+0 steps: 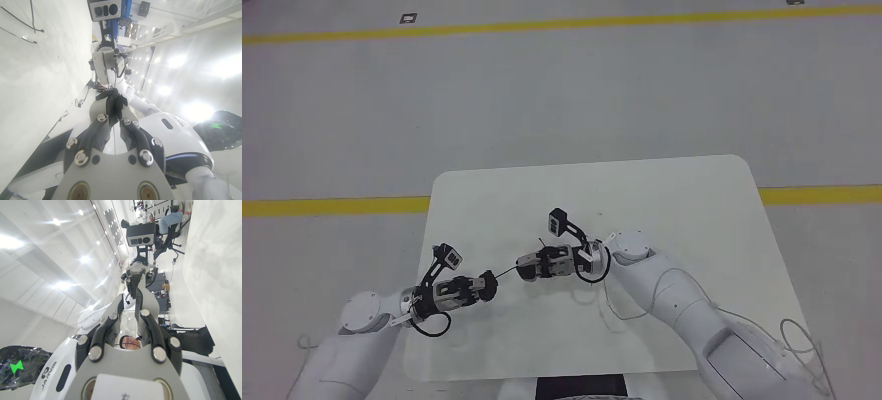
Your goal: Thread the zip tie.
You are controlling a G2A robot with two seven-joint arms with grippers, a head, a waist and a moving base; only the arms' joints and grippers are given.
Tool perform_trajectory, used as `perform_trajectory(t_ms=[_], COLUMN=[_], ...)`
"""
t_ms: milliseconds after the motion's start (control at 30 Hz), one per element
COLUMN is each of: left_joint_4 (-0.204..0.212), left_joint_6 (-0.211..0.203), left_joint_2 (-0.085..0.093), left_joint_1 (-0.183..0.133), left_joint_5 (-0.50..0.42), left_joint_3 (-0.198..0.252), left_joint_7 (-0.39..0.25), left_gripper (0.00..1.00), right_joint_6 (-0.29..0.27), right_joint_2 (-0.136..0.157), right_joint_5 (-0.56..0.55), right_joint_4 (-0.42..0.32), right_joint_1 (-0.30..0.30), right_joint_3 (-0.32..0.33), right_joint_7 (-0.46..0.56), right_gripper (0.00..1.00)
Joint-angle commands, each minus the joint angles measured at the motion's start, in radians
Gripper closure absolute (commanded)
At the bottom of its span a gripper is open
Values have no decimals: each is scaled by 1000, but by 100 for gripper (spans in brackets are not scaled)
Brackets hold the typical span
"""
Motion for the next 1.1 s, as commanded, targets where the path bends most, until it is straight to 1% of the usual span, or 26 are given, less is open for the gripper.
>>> perform_trajectory(t_ms=[0,433,667,833,900,967,1067], left_joint_4=[0,0,0,0,0,0,0], left_joint_6=[0,0,0,0,0,0,0], left_joint_2=[0,0,0,0,0,0,0], left_joint_1=[0,0,0,0,0,0,0], left_joint_5=[0,0,0,0,0,0,0], left_joint_3=[0,0,0,0,0,0,0], left_joint_7=[0,0,0,0,0,0,0], left_gripper=[100,100,100,100,100,100,100], right_joint_6=[-3,-19,-21,-23,-24,-24,-24], right_joint_2=[0,2,2,2,2,2,1], right_joint_5=[-1,-8,-8,-6,-7,-8,-11], right_joint_4=[1,5,7,9,9,9,10], right_joint_1=[0,-5,-6,-6,-6,-6,-6], right_joint_3=[2,17,24,28,29,30,31], right_joint_7=[-2,-13,-10,-7,-7,-7,-8], right_gripper=[87,92,89,93,98,100,100])
